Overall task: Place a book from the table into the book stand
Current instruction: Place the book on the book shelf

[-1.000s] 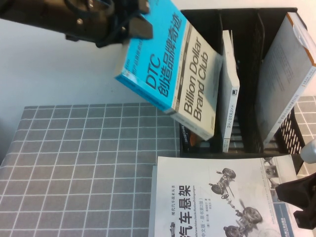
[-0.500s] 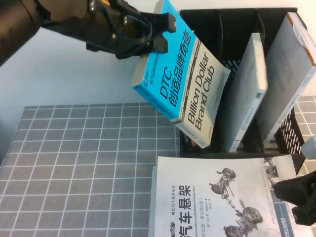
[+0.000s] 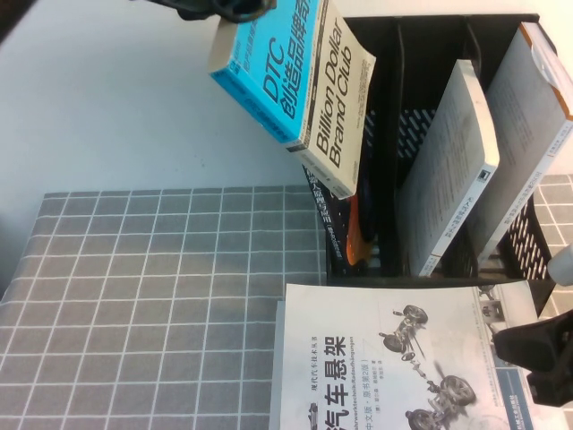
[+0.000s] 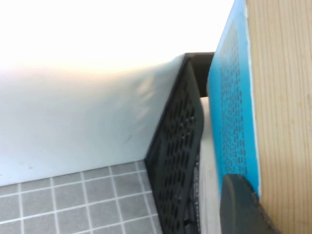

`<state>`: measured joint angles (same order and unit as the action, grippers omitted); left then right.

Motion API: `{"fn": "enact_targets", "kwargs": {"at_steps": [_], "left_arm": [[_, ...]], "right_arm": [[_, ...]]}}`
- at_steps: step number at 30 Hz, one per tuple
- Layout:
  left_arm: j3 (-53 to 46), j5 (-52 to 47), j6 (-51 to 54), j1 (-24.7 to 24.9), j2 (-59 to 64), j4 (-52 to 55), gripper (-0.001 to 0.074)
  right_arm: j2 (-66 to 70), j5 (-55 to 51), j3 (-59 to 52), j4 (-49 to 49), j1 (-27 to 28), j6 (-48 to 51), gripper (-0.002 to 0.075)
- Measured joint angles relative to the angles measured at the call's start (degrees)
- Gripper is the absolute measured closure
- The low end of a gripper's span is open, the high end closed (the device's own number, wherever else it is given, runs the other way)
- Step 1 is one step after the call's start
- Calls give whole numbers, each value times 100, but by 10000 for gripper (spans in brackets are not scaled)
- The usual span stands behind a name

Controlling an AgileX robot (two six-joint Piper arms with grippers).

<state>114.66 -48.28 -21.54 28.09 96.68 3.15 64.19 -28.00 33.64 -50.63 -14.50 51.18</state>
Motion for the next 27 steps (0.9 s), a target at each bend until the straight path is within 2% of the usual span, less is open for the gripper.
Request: {"fn": "enact_targets", "kwargs": {"at_steps": [11,22,24,27], "left_arm": [[81,-8,-505,710,853,742,552],[90,213,-502,775,1332,756,552],[119,264,-415,775,1369,740,518],[131,574,-338,775,1469,740,347]], "right_arm": [[0,-35,0,-83,0,0,729],[0,-35,0,-112,0,74,729],[0,-35,0,-127,0,124,729],[0,-48,0,-175,0,271,729]]}}
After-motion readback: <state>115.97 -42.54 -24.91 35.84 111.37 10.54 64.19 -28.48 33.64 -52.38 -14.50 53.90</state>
